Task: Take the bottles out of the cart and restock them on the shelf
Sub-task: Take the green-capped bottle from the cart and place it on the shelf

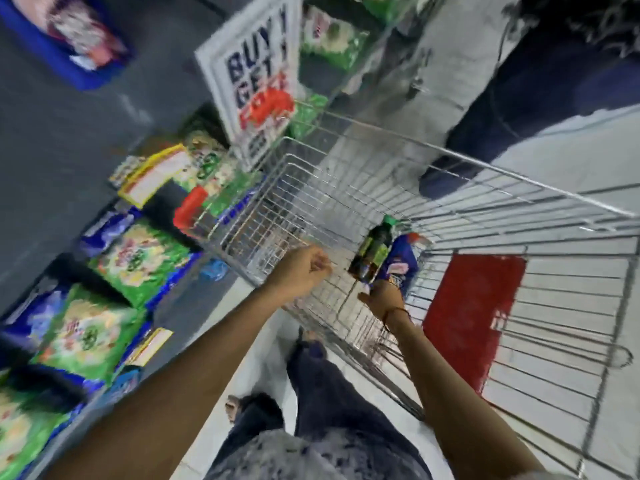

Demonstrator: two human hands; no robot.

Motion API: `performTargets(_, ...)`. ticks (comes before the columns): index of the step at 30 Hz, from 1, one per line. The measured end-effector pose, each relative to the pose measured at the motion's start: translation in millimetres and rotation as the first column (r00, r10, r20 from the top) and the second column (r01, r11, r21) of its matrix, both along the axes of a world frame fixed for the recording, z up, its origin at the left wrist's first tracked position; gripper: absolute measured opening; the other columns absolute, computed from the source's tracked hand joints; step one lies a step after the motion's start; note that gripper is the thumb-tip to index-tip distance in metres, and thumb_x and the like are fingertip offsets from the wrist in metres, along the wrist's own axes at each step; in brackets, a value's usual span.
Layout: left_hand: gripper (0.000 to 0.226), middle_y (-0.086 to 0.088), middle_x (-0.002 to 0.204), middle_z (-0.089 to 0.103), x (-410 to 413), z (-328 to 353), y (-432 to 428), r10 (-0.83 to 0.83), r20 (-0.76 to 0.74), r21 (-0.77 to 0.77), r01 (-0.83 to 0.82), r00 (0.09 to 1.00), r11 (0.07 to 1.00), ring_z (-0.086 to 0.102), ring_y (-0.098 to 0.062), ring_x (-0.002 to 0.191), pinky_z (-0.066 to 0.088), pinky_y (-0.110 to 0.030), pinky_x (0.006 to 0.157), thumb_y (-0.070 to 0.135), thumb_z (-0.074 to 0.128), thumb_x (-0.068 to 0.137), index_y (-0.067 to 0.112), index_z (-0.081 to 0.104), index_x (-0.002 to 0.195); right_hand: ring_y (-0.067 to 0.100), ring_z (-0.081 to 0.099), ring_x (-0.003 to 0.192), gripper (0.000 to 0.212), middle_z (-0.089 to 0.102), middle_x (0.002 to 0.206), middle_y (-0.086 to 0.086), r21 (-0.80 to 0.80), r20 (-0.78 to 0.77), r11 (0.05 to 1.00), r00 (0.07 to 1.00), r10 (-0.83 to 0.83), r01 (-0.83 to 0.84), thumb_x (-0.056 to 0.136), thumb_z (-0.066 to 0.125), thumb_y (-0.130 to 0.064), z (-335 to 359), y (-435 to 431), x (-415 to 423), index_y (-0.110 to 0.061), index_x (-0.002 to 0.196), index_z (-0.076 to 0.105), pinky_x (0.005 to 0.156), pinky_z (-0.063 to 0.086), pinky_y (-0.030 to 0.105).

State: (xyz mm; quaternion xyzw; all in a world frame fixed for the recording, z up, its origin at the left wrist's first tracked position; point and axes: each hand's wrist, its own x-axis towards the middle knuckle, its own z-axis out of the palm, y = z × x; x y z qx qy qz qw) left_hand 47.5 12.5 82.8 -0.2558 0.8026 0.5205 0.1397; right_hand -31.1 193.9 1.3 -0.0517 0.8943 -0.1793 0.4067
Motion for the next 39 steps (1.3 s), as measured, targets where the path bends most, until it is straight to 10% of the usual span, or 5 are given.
performTargets(7, 0.02, -0.017, 0.102, 0.069, -82, -72, 18, -0.126, 0.203, 0.007, 0.127, 0.971, 0.992, 0.063, -0.027, 0.097, 0.047, -0.031, 0.083, 0.015, 0.064, 0.081, 0.002, 0.065, 0.097, 0.04, 0.041, 0.123, 0.077, 0.042, 0.134, 0.026, 0.0, -0.01, 0.945, 0.945, -0.327, 0.328, 0.081, 0.063, -0.043, -67, -16, -23, 0.003, 0.133, 0.03, 0.102, 0.035, 0.043)
performTargets(16, 0.027, -0.001, 0.105, 0.063, -144, -176, 27, -0.058, 0.251, 0.024, 0.054, 0.966, 0.998, 0.055, -0.015, 0.096, 0.04, -0.023, 0.084, 0.021, 0.055, 0.087, 0.009, 0.063, 0.11, 0.036, 0.052, 0.104, 0.078, 0.045, 0.121, 0.019, -0.022, -0.185, 0.812, 0.796, -0.576, 0.583, 0.075, 0.067, -0.043, -120, -46, -40, 0.0, 0.129, 0.032, 0.083, 0.045, 0.039)
performTargets(20, 0.034, -0.009, 0.107, 0.066, -146, -188, 32, 0.104, 0.407, 0.179, -0.191, 0.908, 0.965, 0.062, -0.027, 0.097, 0.052, -0.038, 0.087, 0.033, 0.054, 0.088, 0.009, 0.062, 0.11, 0.029, 0.064, 0.092, 0.038, 0.06, 0.101, 0.01, -0.339, 0.295, 0.449, 0.546, -0.784, 0.827, 0.078, 0.071, -0.025, -119, -26, -40, -0.01, 0.108, 0.052, 0.066, 0.054, 0.033)
performTargets(29, 0.023, -0.003, 0.085, 0.064, -141, -121, 3, 0.303, 0.561, 0.543, -0.619, 0.771, 0.568, 0.06, -0.017, 0.07, 0.049, -0.025, 0.06, 0.034, 0.052, 0.087, 0.016, 0.06, 0.099, 0.021, 0.067, 0.073, 0.089, 0.068, 0.092, 0.01, -0.224, 0.94, 0.312, 0.29, -0.181, 0.923, 0.04, 0.083, -0.046, -71, -6, -17, -0.005, 0.112, 0.051, 0.057, 0.055, 0.027)
performTargets(39, 0.023, -0.006, 0.091, 0.065, -110, -9, -44, 0.509, 0.266, 0.41, -0.574, 0.818, 0.709, 0.06, -0.022, 0.089, 0.048, -0.029, 0.069, 0.027, 0.069, 0.077, 0.011, 0.062, 0.092, 0.019, 0.07, 0.076, 0.096, 0.069, 0.095, 0.013, -0.443, 0.873, 0.28, 0.481, -0.08, 0.852, 0.039, 0.089, -0.045, 21, -59, 3, -0.005, 0.116, 0.05, 0.06, 0.057, 0.024)
